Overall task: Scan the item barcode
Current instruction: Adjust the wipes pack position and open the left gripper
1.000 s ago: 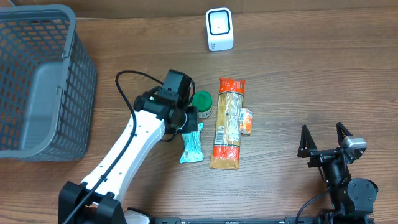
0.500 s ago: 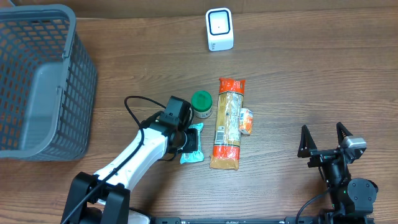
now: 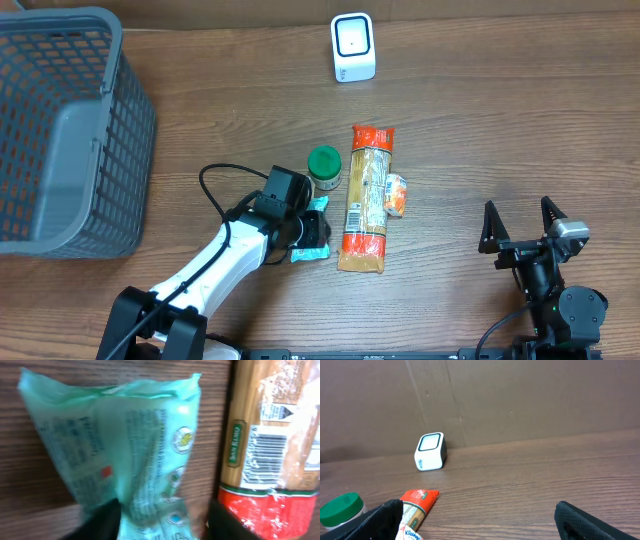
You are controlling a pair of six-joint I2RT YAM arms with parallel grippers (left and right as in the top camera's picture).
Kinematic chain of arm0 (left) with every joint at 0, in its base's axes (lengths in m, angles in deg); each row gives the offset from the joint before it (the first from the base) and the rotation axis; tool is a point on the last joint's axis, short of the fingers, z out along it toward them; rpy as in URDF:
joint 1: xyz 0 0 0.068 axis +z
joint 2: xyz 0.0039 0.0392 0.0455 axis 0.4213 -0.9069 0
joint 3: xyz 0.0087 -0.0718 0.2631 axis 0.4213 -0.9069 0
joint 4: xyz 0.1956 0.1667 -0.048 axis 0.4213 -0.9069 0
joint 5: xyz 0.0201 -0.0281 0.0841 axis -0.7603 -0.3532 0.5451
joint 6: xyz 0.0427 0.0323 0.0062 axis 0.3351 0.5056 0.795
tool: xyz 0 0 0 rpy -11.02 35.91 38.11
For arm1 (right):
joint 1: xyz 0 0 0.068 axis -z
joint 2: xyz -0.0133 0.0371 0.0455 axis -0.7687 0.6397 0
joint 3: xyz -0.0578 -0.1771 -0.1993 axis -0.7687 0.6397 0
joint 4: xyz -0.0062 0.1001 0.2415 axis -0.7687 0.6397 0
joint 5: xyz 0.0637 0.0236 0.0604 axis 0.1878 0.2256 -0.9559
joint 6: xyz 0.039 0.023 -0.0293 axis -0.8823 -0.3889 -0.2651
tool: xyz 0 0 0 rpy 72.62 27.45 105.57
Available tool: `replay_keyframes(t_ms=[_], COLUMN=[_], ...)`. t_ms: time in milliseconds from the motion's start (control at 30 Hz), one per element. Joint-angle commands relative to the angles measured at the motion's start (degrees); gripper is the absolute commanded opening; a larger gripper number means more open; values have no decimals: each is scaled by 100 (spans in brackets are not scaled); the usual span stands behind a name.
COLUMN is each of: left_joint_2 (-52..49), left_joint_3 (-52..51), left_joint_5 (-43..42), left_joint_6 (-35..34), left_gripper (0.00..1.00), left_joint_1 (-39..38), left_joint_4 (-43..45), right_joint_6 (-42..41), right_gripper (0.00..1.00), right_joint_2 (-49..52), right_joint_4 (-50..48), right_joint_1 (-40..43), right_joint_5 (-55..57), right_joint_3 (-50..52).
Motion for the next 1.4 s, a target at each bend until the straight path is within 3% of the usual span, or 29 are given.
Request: replay_keyframes(t_ms=[0, 333, 367, 467, 500, 833, 1233, 1367], left_joint_2=[-229, -229, -229, -229, -232, -232, -232, -232], left_joint_3=[-122, 1908, 2024, 2098, 2081, 1394, -201, -341], left_joint_5=[236, 238, 238, 249, 299, 387, 354, 170], left_joint_6=[-57, -13, -13, -13, -13, -72, -262, -293], left_gripper=[57, 57, 51, 11, 4, 4, 13, 13], left_joint_1=[2, -7, -7, -4, -4, -17, -48, -48], left_joint_4=[-380, -1738, -1821, -1943, -1993, -2006, -127, -2], right_joint_6=[15, 17, 17, 15, 15, 17, 17, 17], right_gripper=[100, 100, 100, 100, 100, 100, 100, 100], right_joint_2=[-57, -57, -57, -57, -57, -57, -57, -57], right_joint_4=[-22, -22, -22, -22, -22, -22, -22, -22], right_joint_1=[37, 37, 37, 37, 37, 37, 37, 37], right_joint_5=[72, 72, 70, 70, 72, 72, 70, 72], right_joint_3=[59, 59, 59, 59, 59, 59, 59, 59])
